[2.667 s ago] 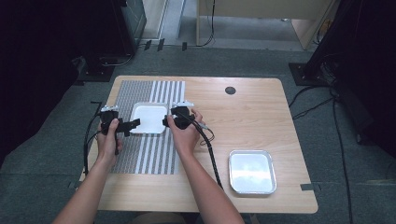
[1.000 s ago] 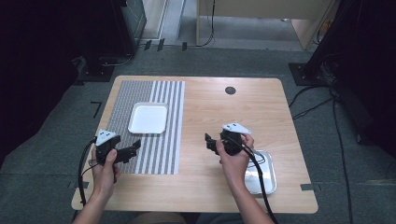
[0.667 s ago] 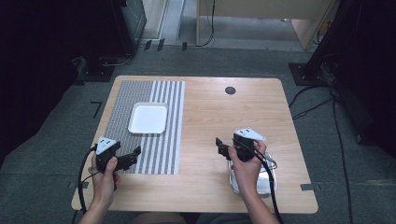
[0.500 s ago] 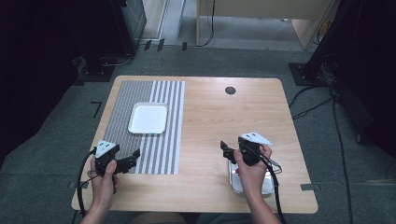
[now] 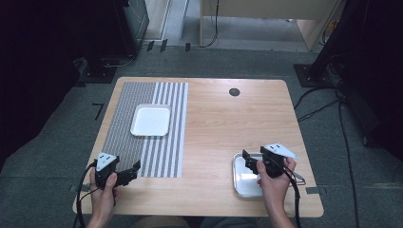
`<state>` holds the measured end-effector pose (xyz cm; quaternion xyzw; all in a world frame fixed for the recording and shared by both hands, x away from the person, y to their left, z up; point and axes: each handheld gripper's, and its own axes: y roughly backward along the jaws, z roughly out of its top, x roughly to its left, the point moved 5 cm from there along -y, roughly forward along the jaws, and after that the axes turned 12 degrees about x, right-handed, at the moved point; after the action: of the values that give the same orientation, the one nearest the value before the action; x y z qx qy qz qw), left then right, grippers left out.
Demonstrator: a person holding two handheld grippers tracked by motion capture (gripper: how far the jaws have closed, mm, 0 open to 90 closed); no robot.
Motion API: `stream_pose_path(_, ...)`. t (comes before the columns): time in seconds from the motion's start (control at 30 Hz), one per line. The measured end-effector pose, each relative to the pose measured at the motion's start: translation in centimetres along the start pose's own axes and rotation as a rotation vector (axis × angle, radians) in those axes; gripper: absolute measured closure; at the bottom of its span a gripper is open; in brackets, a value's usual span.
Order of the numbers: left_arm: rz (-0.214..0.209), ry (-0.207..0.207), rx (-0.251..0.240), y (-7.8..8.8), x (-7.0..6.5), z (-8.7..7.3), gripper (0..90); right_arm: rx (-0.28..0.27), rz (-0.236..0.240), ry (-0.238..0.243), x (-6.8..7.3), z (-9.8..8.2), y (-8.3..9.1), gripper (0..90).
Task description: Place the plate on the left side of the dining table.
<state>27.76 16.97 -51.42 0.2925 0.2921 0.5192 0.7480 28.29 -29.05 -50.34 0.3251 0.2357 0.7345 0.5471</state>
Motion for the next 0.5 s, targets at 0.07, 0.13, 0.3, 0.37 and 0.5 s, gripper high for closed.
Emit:
stream_pose_path(0.07,0.003,0.003,0.004,-0.1,0.2,-0.3,13.9,0.001,-0.007,-0.011,-0.7,-0.4,0.2,24.9)
stream_pose_path(0.13,0.009,0.007,0.004,0.0,0.4,-0.6,13.9,0.004,-0.015,-0.017,-1.4,-0.8,0.4,24.9)
stream_pose_path(0.3,0.018,0.009,0.003,0.0,0.9,-1.0,13.9,-0.002,-0.031,-0.043,-3.2,-1.6,1.2,24.9)
stream_pose_path(0.37,0.030,0.009,0.005,0.1,1.3,-1.1,13.9,-0.003,-0.038,-0.052,-4.0,-1.8,1.6,24.9)
stream_pose_path(0.5,0.037,0.015,0.004,0.2,1.8,-1.4,13.8,-0.004,-0.057,-0.061,-5.3,-2.3,2.2,24.9)
